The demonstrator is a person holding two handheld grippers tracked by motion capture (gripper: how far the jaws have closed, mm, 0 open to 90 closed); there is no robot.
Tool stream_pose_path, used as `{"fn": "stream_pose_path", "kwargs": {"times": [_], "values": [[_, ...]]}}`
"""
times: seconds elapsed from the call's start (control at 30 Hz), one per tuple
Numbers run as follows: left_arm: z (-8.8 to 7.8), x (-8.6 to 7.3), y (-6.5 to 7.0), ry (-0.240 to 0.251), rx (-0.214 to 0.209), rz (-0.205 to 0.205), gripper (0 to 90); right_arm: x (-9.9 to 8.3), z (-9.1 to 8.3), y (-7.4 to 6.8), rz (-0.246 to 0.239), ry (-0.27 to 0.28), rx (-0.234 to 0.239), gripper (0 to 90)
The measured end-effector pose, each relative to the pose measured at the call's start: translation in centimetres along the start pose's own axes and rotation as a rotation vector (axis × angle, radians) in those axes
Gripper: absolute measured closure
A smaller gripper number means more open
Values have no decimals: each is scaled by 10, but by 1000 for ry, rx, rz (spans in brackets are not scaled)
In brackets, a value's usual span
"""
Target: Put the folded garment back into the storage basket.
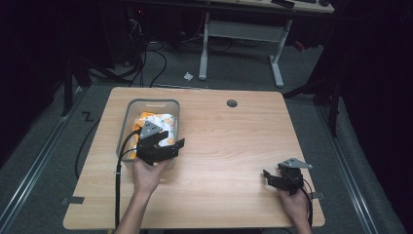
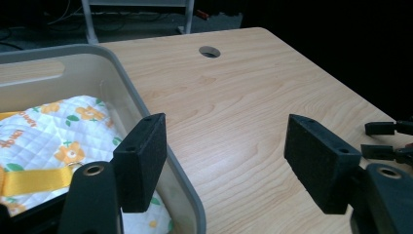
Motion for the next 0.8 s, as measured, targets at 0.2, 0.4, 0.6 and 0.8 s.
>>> {"fn": "stream_pose_path", "kwargs": {"times": [0.2,0.4,0.6,0.8], "values": [[3,-2,5,-1,-13,4,324,0,0,0,0,0,0,309],[8,-5,10,-8,-29,6,324,0,0,0,1,0,0,309],[11,-6,16,-8,-44,12,324,0,0,0,0,0,0,308],[16,-7,20,-18,-53,17,324,0,0,0,-1,1,0,308]]}}
Point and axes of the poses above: each handheld gripper's, and its own axes: z roughly forward along the jaws, x roughly out of its top, y roughly to its right, the point moved 1 cm from there along z, roughly forward along the jaws, and after that the axes turned 13 degrees about -x, right-handed, at the moved point
